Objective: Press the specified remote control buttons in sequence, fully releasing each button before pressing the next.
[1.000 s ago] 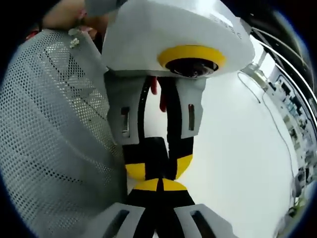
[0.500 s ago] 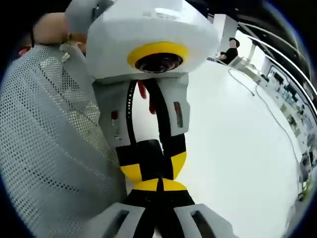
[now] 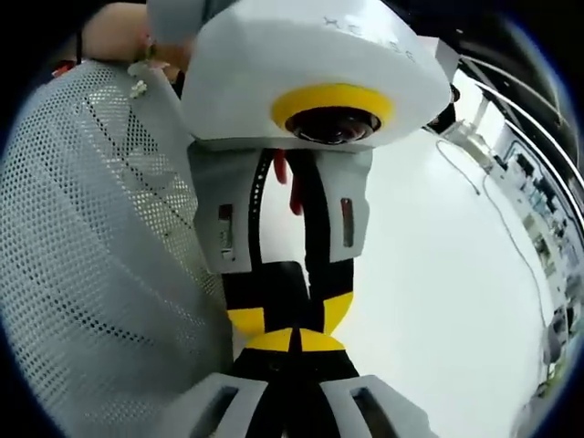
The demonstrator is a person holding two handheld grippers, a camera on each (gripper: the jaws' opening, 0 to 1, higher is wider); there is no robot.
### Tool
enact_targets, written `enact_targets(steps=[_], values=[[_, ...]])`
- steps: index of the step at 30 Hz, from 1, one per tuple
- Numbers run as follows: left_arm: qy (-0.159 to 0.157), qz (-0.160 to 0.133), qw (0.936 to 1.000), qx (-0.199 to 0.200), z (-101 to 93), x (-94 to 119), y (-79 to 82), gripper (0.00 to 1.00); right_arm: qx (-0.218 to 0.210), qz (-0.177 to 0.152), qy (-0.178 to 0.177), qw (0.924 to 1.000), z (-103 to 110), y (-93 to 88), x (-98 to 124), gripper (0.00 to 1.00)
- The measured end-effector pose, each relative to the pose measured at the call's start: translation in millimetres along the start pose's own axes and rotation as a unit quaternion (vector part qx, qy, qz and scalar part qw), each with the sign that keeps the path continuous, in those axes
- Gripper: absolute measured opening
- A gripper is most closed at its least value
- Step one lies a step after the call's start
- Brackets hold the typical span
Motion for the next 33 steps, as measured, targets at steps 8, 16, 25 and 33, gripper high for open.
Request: enact_targets(steps=[8,16,25,33], values=[[-0.001,0.003,1.0,-0.005,0.2,-0.5,0.7,0.25,0.016,0.007,-0.013,0.9998,0.3,-0.7,-1.0,0.0],[0.001,0.007,1.0,-0.006,0.5,-0.8,1.0,0.25,0.009,0.004,-0.018,0.9998,-0.7,-0.8,-1.7,0.0],[0.001,0.008,0.9999,-0.007,0.7,-0.7,0.9,0.25,-0.059,-0.02,0.0,0.9981,-3.6,-2.3,0.2,0.0],[0.001,0.007,0.9999,-0.008,0.5,-0.4,0.7,0.25,-0.034,-0.009,0.0,0.9994,-0.2,-1.7,1.0,0.0]])
Point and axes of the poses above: the point that each gripper's makers call its tool centre point, and the gripper's own axes: x roughly backward along the fingers, z roughly to its left, y roughly out of its top, the point moved 5 cm from there along x, roughly backward along the fingers, and after that the axes turned 1 degree about -x, right-handed, at the moved point
